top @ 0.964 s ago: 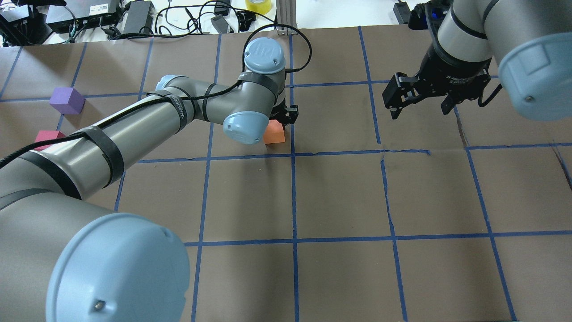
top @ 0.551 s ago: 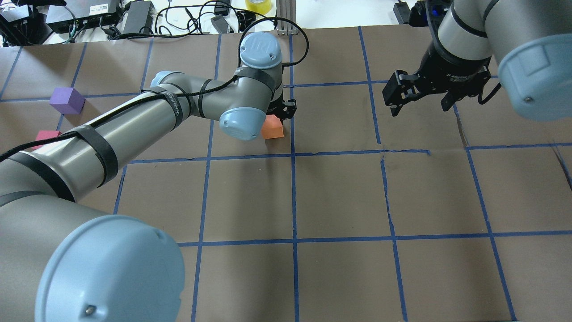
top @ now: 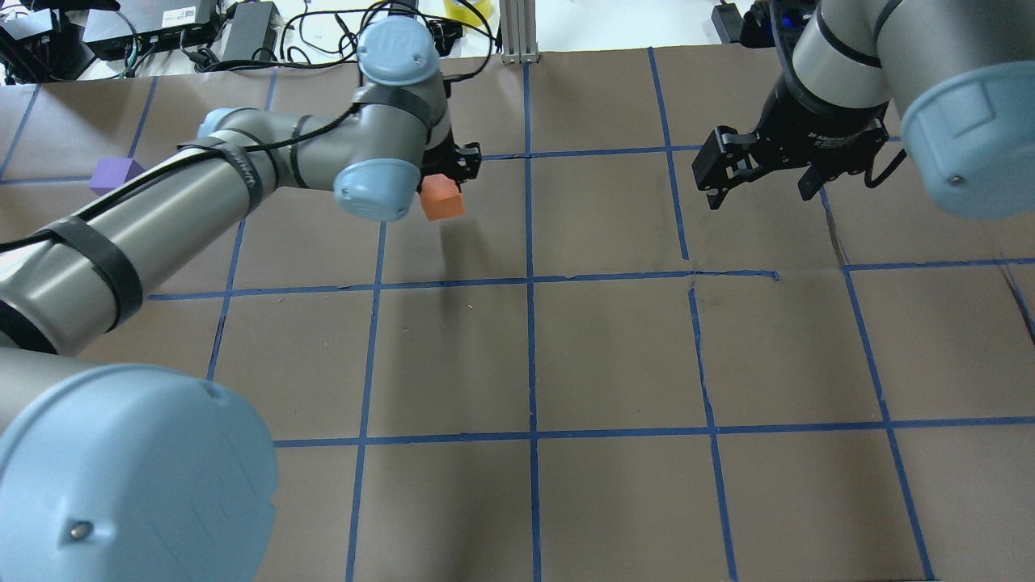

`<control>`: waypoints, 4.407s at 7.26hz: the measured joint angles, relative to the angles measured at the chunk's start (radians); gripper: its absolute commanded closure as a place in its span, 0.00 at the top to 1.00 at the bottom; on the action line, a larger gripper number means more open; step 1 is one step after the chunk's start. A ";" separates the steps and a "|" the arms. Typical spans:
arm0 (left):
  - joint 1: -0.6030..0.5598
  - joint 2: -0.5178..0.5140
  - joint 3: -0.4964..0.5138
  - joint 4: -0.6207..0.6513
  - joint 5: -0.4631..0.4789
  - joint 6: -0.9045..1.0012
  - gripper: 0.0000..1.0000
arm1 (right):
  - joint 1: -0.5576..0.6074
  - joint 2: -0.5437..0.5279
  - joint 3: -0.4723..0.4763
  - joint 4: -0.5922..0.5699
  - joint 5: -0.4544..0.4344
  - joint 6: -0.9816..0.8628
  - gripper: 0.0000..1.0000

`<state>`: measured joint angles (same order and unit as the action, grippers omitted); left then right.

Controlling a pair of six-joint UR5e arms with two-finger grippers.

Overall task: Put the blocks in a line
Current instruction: 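Carry the orange cube with the left gripper toward the purple cube, then lower the orange cube between the purple and pink cubes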

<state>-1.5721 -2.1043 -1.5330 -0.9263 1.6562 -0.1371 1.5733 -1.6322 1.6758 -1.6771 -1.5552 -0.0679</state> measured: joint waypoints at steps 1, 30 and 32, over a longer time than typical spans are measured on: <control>0.116 0.011 -0.004 -0.013 0.006 0.174 0.00 | 0.000 0.000 0.000 -0.001 0.000 0.001 1.00; 0.603 -0.192 0.211 -0.115 -0.070 0.796 0.00 | -0.002 -0.009 -0.002 -0.009 0.000 0.011 1.00; 0.604 -0.194 0.211 -0.105 -0.069 0.799 0.00 | -0.002 -0.009 -0.002 -0.008 0.000 0.011 1.00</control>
<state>-0.9680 -2.2983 -1.3224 -1.0317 1.5875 0.6623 1.5711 -1.6413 1.6736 -1.6853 -1.5555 -0.0567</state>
